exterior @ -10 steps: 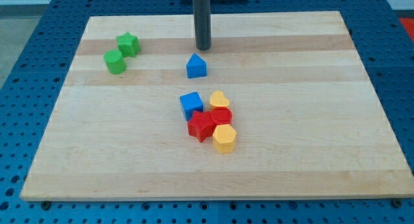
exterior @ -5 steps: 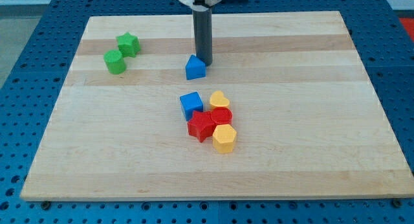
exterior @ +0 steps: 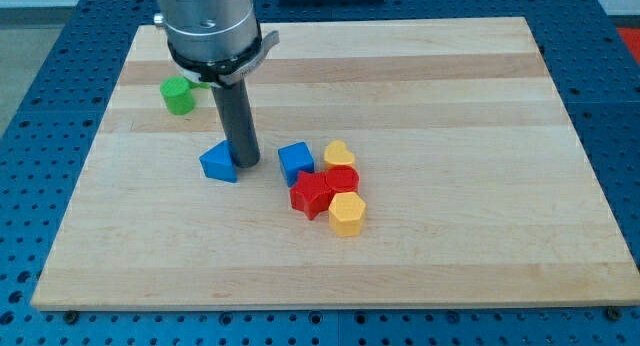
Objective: Place the blue triangle left to the blue cube
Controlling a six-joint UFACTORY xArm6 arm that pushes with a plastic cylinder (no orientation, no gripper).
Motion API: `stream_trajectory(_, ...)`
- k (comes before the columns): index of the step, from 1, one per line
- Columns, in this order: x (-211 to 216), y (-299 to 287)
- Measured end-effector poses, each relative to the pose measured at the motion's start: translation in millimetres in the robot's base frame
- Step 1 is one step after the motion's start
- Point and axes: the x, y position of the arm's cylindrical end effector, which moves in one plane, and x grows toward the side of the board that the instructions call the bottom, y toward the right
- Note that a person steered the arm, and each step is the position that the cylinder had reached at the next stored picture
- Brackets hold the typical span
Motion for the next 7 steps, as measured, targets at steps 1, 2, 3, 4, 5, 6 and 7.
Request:
stream_trajectory(1, -46.7, 5.3)
stream_trajectory(2, -64.2, -11.5)
stream_trajectory(3, -58.3, -29.5)
stream_trajectory(4, -32.1, -61.1)
stream_trajectory(5, -21.8, -57.8)
stream_trajectory(6, -8.9, -47.2)
stream_trajectory(7, 0.5, -20.4)
